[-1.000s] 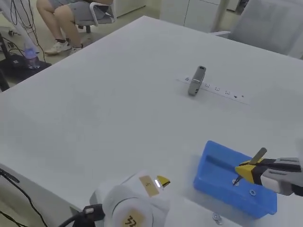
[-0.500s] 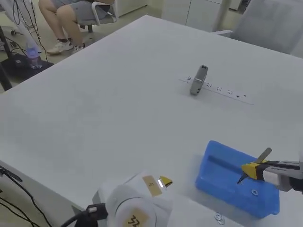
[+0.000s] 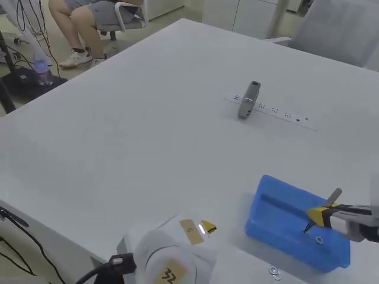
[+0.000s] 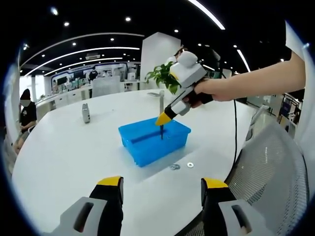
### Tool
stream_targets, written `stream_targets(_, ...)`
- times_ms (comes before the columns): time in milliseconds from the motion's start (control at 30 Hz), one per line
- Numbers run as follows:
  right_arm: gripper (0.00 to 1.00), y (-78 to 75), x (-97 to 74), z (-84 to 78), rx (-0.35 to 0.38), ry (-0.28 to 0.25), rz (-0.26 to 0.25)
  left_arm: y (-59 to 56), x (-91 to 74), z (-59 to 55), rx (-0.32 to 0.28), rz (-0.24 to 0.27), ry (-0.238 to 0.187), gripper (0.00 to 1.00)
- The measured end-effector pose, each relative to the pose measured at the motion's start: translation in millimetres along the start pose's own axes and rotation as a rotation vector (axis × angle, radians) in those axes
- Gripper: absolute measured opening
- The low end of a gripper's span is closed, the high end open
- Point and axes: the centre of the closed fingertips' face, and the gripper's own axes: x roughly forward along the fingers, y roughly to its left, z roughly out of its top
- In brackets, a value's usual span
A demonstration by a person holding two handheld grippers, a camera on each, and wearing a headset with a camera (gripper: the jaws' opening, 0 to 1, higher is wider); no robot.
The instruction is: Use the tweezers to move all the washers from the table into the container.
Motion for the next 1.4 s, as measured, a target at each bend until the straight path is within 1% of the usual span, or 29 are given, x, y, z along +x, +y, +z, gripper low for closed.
stream_targets(367,0.03,-2.4,3.0,-7.2,-0.002,0.000,-0.013,-0.1,0.6,-0.7,0.003,-0.002,0.003,0.64)
stream_targets(400,0.03,-3.6,2.8,-7.6,-0.003,-0.003,-0.015,0.0,0.7,-0.8,0.003,-0.002,0.004,0.64)
stream_targets(600,0.04,0.4,-3.8,-7.1,-0.010,-0.026,-0.019,-0.1,1.5,-1.7,0.005,-0.004,0.007,0.64)
stream_targets(667,0.03,-0.7,-7.4,-2.7,-0.009,-0.046,-0.024,0.1,1.5,-1.6,0.005,-0.002,0.006,0.64)
stream_targets(767,0.03,5.4,-19.1,5.7,-0.003,-0.089,-0.020,0.2,1.2,-1.2,0.000,-0.002,0.004,0.64)
stream_targets(867,0.03,8.7,-29.3,9.9,-0.006,-0.117,-0.020,-0.6,1.5,-1.3,0.004,-0.006,0.005,0.63)
stream_targets(933,0.03,15.8,-36.3,13.1,-0.010,-0.132,-0.016,-1.2,1.5,-1.5,0.007,-0.008,0.007,0.63)
stream_targets(1067,0.03,27.2,-47.3,14.5,-0.022,-0.167,-0.008,-1.8,1.0,-0.9,0.008,-0.009,0.007,0.63)
stream_targets(1133,0.03,31.4,-51.2,14.8,-0.029,-0.174,-0.008,-2.0,1.0,-0.9,0.009,-0.009,0.007,0.63)
stream_targets(1200,0.03,41.2,-57.6,16.5,-0.051,-0.189,0.006,-2.1,1.2,-1.3,0.012,-0.010,0.009,0.63)
stream_targets(1400,0.03,59.1,-63.7,18.7,-0.090,-0.204,0.031,-1.9,1.5,-1.6,0.016,-0.010,0.012,0.63)
